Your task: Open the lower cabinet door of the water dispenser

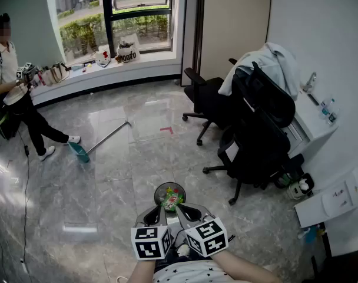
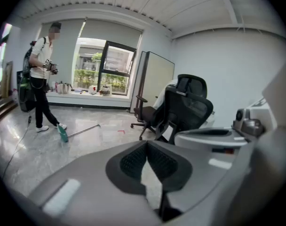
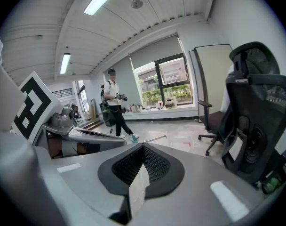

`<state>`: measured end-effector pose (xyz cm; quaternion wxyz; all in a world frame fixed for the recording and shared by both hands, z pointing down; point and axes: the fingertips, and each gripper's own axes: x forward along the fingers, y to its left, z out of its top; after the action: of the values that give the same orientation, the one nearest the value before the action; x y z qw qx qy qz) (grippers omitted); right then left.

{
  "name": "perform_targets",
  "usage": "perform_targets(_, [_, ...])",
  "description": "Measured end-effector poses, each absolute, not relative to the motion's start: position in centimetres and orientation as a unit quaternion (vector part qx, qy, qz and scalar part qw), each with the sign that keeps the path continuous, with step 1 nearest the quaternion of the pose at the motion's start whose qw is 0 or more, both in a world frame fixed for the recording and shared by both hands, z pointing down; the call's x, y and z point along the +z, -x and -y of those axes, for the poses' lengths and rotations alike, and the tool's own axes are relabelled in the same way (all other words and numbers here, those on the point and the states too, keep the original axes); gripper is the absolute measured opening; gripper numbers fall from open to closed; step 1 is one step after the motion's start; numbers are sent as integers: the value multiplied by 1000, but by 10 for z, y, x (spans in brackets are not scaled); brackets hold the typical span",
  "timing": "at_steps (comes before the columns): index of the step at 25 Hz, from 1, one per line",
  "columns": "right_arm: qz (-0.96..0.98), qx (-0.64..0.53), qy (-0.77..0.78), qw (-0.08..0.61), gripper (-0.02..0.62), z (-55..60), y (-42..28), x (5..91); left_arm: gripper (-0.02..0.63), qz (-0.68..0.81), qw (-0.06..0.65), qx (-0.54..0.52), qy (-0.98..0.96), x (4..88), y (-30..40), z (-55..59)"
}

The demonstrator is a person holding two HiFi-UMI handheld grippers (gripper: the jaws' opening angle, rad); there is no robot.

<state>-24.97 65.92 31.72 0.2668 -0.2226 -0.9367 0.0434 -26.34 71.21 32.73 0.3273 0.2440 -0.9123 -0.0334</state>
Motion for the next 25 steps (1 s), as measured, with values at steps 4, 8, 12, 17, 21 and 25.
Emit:
perform_targets(4, [946,50,178,265,-8,-605,259,318,7,904,321,-19,-281,325,278,-660])
perform_targets(8, [955,72,109,266,-8,-542,252,325,7,881,325,8,-343,328,279,-597])
perform_targets(12, [958,106,28,266,-8,-472,232,330,7,848,330,46,-412,332,266,-524])
perform_targets(17, [954,136,-51,262,-8,-375,195,337,8,811,333,79,-475,341,241,-422])
perform_targets(21, [946,158,-107,262,-8,-288,157,344,6,779,334,98,-522,347,206,-331])
perform_targets(25, [941,165,-143,259,-8,-200,120,347,6,751,339,109,-557,356,165,-239])
